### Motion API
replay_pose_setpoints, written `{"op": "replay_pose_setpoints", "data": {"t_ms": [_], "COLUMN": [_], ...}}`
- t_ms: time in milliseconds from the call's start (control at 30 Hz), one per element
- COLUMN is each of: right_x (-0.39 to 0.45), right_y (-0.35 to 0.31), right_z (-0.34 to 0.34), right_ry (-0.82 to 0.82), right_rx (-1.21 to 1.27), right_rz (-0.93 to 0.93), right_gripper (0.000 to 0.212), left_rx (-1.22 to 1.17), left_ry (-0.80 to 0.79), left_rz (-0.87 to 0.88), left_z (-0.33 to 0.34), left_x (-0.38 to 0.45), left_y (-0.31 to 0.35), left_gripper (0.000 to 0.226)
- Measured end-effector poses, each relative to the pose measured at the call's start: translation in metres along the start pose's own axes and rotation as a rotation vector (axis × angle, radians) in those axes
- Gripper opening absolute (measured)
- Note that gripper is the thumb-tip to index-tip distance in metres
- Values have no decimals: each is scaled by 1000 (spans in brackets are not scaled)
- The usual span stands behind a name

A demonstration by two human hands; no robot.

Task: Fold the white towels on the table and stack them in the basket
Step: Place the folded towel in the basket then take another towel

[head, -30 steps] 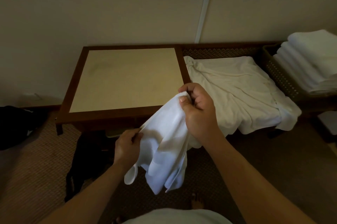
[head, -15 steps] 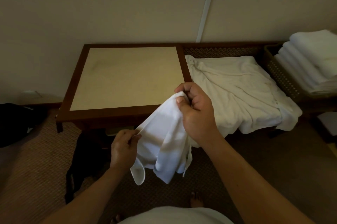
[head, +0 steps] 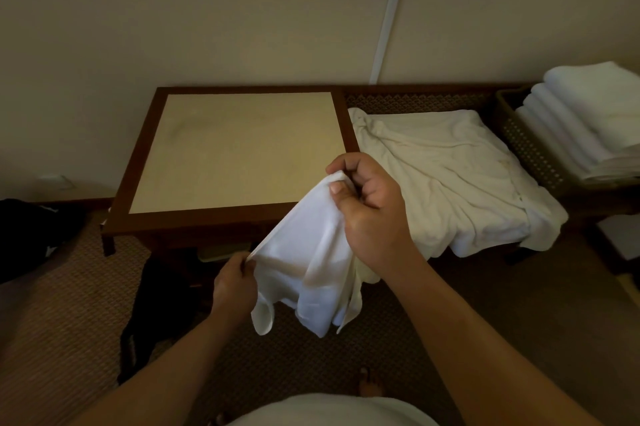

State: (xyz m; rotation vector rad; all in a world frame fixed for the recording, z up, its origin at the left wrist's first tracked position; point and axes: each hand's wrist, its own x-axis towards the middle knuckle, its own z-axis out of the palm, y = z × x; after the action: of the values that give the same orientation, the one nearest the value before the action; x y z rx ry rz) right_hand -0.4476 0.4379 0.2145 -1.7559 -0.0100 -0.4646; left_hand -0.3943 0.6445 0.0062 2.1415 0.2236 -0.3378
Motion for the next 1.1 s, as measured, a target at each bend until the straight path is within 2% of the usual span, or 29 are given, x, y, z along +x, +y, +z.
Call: {"op": "replay_pose_setpoints", "data": {"t_ms": [100, 200, 333, 400, 467, 533, 600, 633, 733, 767, 800, 833, 867, 900, 967, 1000, 1100], "right_x": [2, 7, 12, 12, 12, 15, 19, 21, 13, 8, 4, 1, 1, 2, 4, 4, -2], "right_y": [5, 8, 10, 18, 34, 50, 55, 55, 46, 47, 51, 57, 62, 67, 73, 74, 75], "right_z": [-7, -20, -31, -35, -44, -57, -66, -66, -42, -29, -17, -8, -2, -1, -2, -3, -9], "right_ry": [76, 207, 247, 328, 409, 428, 345, 240, -358, -502, -578, -588, -555, -511, -455, -437, -326], "right_rx": [-14, -18, -66, -169, -400, -613, -638, -613, -614, -640, -647, -632, -600, -572, -535, -501, -402], "right_rz": [43, 64, 45, 54, 80, 170, 321, 359, 305, 250, 206, 182, 168, 169, 198, 197, 148], "right_gripper": [20, 20, 25, 23, 18, 27, 37, 42, 77, 88, 90, 79, 59, 38, 12, 4, 14], "left_rx": [-44, -23, -8, 14, 32, 85, 159, 198, 230, 220, 205, 176, 137, 89, 12, -4, -23], "left_ry": [60, 180, 72, 123, 162, 118, 33, -3, -130, -168, -196, -208, -212, -218, -234, -234, -202], "left_rz": [-13, 149, 194, 245, 339, 485, 600, 660, 827, 886, 932, 961, 965, 941, 835, 780, 609], "left_z": [-1, -9, -20, -28, -39, -50, -57, -58, -53, -51, -49, -47, -46, -46, -48, -48, -45], "left_x": [0, -6, -10, -6, -3, -4, -6, -9, -20, -24, -27, -31, -33, -36, -40, -42, -39], "left_y": [4, 2, 6, 11, 22, 40, 63, 75, 109, 119, 127, 133, 137, 138, 133, 127, 100], "left_gripper": [15, 18, 17, 18, 18, 16, 17, 20, 31, 32, 32, 29, 25, 22, 28, 32, 29]}}
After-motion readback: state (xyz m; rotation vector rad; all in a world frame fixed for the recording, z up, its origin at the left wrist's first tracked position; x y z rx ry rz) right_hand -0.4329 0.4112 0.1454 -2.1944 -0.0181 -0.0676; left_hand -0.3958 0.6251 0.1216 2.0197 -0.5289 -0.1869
